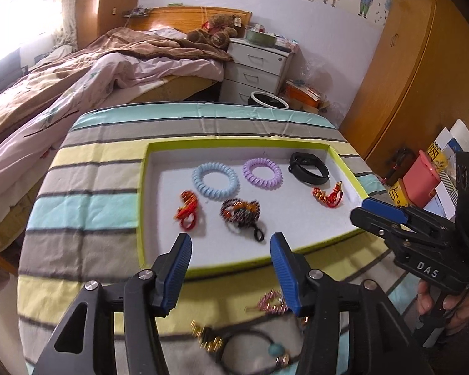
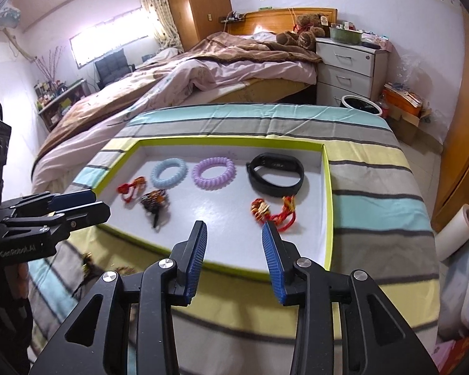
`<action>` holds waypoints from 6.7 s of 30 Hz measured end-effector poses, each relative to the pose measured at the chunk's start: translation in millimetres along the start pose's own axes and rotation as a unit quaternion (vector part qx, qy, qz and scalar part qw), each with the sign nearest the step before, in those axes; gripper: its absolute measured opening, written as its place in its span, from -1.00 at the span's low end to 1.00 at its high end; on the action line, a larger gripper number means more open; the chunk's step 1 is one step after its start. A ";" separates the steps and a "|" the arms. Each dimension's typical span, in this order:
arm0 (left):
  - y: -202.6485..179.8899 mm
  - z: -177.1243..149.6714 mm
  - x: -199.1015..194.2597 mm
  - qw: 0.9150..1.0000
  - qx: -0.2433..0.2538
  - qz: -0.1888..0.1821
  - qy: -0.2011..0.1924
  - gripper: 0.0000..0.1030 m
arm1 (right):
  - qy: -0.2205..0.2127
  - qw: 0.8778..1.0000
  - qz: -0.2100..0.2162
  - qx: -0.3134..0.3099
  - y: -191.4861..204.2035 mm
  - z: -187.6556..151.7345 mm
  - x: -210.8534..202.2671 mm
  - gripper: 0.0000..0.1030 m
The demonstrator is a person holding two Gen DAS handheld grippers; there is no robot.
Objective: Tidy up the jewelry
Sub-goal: 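Open both tools to drop the beaded bracelets in the box, then return to the jewelry and grasp the grey flower hair tie with the right tool, then grasp the black bow hair clip with the left tool while the right tool holds the hair tie, then carry the bow clip and grey hair tie into the box with both tools, then open both tools to drop the clip and hair tie in the box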
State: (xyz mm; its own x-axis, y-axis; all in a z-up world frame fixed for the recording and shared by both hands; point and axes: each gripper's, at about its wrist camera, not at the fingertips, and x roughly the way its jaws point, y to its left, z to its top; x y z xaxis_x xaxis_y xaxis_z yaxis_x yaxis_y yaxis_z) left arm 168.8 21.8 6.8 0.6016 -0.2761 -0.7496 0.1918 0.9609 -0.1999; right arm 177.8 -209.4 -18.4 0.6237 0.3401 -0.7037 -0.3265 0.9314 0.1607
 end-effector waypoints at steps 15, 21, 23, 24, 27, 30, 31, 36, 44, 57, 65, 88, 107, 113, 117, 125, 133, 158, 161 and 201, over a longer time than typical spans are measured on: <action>43.6 -54.4 -51.6 0.996 -0.082 0.006 -0.020 0.24 | 0.016 0.998 0.053 -0.016 46.1 -43.1 -13.4 -0.09; 52.2 -71.0 -56.6 0.995 -0.098 -0.002 -0.014 0.24 | 0.038 0.997 0.059 -0.025 63.3 -57.3 -7.1 -0.09; 54.8 -74.0 -56.9 0.995 -0.102 -0.004 -0.014 0.24 | 0.044 0.996 0.068 -0.026 68.2 -59.9 -4.7 -0.09; 55.7 -75.5 -57.2 0.995 -0.100 -0.004 -0.013 0.23 | 0.045 0.996 0.068 -0.028 71.5 -61.3 -3.7 -0.09; 57.8 -79.4 -58.1 0.995 -0.097 -0.006 -0.011 0.23 | 0.052 0.996 0.060 -0.035 78.6 -63.8 1.0 -0.09; 61.1 -83.7 -58.1 0.995 -0.102 -0.013 -0.009 0.23 | 0.060 0.996 0.055 -0.039 84.4 -66.1 6.1 -0.09; 62.2 -85.4 -58.0 0.995 -0.103 -0.015 -0.008 0.23 | 0.061 0.996 0.051 -0.041 86.4 -66.8 7.8 -0.09; 68.8 -89.8 -55.7 0.993 -0.115 -0.019 0.002 0.23 | 0.072 0.996 0.037 -0.042 88.1 -67.5 14.6 -0.16; 68.7 -90.5 -54.0 0.994 -0.109 -0.024 0.005 0.23 | 0.076 0.996 0.023 -0.048 91.7 -66.4 18.2 -0.68; 58.3 -83.5 -44.8 0.995 -0.093 -0.025 0.016 0.23 | 0.047 0.998 0.018 -0.043 86.2 -65.8 2.1 -0.68; 43.4 -71.3 -26.7 0.997 -0.072 -0.018 0.029 0.23 | 0.021 0.999 -0.007 -0.029 72.4 -65.2 -19.3 -0.68; 17.5 -65.1 0.3 0.997 -0.009 0.075 0.035 -0.13 | 0.011 1.000 -0.009 -0.022 63.8 -68.8 -27.7 -0.68; 23.2 -64.3 -7.0 0.997 -0.022 0.068 0.019 -0.60 | 0.008 1.000 -0.010 -0.015 59.2 -68.6 -28.0 -0.68; 24.3 -61.2 -13.5 0.998 -0.026 0.063 0.012 -0.60 | 0.005 1.000 -0.015 -0.016 56.9 -66.7 -30.7 -0.68; 25.2 -57.7 -21.0 0.998 -0.028 0.058 0.003 -0.60 | 0.000 1.000 -0.014 -0.012 53.7 -62.8 -33.7 -0.68; 21.6 -36.9 -33.6 0.998 -0.024 0.049 -0.017 -0.60 | -0.022 1.000 -0.016 -0.012 48.3 -40.1 -41.1 -0.68; 10.5 -9.3 -31.6 0.999 -0.006 0.038 -0.031 -0.60 | -0.041 0.999 -0.020 -0.024 40.9 -4.6 -36.8 -0.68; 16.2 15.4 49.1 0.999 -0.001 0.032 0.030 -0.60 | 0.054 0.996 -0.021 -0.069 27.1 26.2 70.2 -0.68; 17.0 13.8 52.0 0.999 -0.003 0.033 0.035 -0.60 | 0.060 0.995 -0.021 -0.076 29.8 25.6 73.2 -0.68; 15.9 -2.9 3.5 1.000 -0.017 0.010 0.006 -0.28 | 0.029 0.998 0.018 -0.057 39.0 18.4 41.0 -0.27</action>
State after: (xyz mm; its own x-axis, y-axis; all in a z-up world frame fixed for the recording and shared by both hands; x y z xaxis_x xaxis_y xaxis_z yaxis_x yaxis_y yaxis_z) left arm 171.7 36.1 -0.8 0.5963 -0.2576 -0.7603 0.1539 0.9662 -0.2066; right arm 203.7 -156.7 -28.2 0.5688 0.3619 -0.7386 -0.4287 0.8968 0.1094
